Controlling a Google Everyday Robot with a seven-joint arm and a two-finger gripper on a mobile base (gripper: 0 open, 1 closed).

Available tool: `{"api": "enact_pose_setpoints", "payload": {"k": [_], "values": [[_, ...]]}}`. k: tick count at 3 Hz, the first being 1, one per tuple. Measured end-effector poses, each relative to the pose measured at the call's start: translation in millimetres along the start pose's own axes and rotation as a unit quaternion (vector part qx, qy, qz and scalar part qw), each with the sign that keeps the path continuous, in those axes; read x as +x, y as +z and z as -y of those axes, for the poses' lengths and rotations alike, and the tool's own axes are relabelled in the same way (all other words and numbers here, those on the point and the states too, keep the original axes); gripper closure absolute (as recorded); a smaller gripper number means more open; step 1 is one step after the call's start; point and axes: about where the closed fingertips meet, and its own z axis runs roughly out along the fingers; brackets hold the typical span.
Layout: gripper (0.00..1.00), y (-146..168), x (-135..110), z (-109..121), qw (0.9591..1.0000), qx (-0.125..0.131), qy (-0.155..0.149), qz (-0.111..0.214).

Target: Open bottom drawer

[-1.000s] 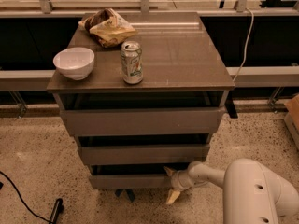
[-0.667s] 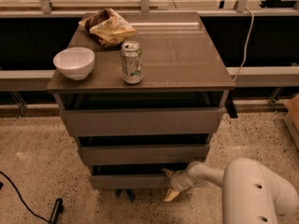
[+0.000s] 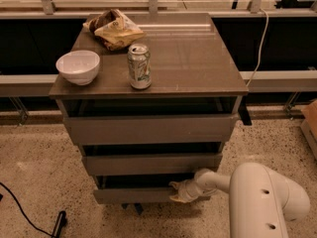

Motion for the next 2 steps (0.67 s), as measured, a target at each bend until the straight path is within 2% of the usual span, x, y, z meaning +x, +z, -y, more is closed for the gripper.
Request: {"api": "enact_pose_setpoints", "payload": {"k": [1,2], "values": [[0.74,0.0,0.0,0.0,1.0000,0.000,0.000,0.000],[0.60,-6.8,-12.2,-15.1,0.9999,0.002,0.013,0.000]]}}
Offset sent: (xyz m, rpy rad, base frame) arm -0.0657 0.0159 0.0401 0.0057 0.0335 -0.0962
